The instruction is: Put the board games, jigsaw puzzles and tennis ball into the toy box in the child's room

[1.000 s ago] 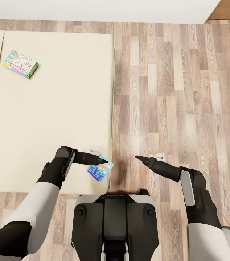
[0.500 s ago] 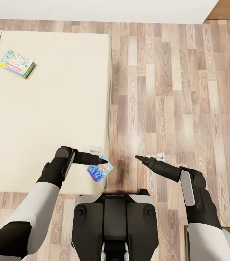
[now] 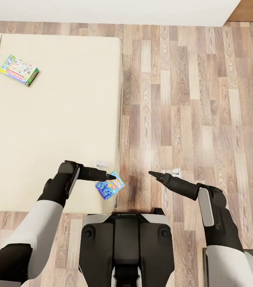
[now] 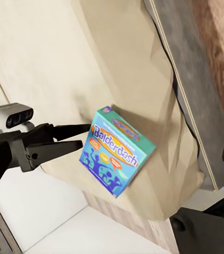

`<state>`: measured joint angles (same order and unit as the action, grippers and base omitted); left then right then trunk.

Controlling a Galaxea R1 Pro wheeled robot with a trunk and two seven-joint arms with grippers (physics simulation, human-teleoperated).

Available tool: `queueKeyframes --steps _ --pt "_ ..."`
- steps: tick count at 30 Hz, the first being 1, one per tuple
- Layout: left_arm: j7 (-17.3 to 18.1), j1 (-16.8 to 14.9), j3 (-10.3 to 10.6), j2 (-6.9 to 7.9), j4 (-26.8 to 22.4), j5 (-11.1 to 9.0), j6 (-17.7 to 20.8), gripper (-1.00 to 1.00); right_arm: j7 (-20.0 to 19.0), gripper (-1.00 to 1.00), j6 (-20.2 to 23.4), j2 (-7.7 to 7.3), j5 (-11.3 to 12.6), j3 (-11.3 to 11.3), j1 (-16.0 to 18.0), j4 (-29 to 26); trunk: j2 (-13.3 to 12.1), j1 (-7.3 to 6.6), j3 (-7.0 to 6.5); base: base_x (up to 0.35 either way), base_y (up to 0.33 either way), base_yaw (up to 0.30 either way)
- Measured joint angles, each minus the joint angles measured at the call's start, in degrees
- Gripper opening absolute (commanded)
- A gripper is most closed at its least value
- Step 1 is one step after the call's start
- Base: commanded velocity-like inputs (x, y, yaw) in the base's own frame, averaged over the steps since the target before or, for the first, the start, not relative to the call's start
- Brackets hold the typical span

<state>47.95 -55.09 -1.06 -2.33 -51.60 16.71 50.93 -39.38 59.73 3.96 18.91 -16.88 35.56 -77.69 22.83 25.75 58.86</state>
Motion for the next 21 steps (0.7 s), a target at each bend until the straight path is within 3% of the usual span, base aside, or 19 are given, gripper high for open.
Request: queueKeyframes --steps 5,11,15,16,17,19,20,21 --pt "0.06 0.0 -0.03 0.13 -0.15 0.0 0.04 1.0 -0.03 1.0 0.0 0.02 0.01 0.0 0.0 0.01 0.0 0.0 0.0 0.0 0.0 0.0" --pt "0.46 0.0 -0.25 2.37 -1.04 -0.29 0.35 1.0 -0.19 1.0 0.0 -0.09 0.01 0.01 0.0 -0.06 0.0 0.0 0.0 0.0 0.0 0.0" --pt "3.59 0.0 -3.72 5.47 -3.87 -0.49 0.99 1.0 -0.49 1.0 0.0 -0.19 0.0 -0.1 0.0 -0.13 0.0 0.0 0.0 0.0 0.0 0.0" --pt "6.49 -0.01 -6.38 6.89 -5.64 -0.4 1.86 1.0 -0.59 1.0 0.0 -0.25 0.01 -0.17 0.0 -0.17 0.01 0.0 0.0 0.0 0.0 0.0" --pt "7.66 0.0 -7.33 7.57 -6.3 -0.45 2.39 1.0 -0.66 1.0 0.0 -0.26 0.0 -0.19 0.0 -0.19 0.0 0.0 0.0 0.0 0.0 0.0" --pt "12.32 0.0 -10.21 10.57 -8.22 -0.34 3.91 1.0 -1.33 1.0 0.01 -0.3 0.02 -0.23 0.0 -0.22 0.01 0.0 0.0 0.0 0.0 0.0" --pt "13.62 0.01 -10.72 11.57 -8.55 -0.39 4.21 1.0 -1.61 1.0 0.01 -0.31 0.01 -0.24 0.0 -0.23 0.0 0.0 0.0 0.0 0.0 0.0" --pt "16.13 0.0 -11.46 13.49 -8.99 -0.35 4.53 1.0 -2.18 1.0 0.01 -0.33 0.02 -0.28 -0.03 -0.24 0.0 0.0 0.0 0.0 0.0 0.0"
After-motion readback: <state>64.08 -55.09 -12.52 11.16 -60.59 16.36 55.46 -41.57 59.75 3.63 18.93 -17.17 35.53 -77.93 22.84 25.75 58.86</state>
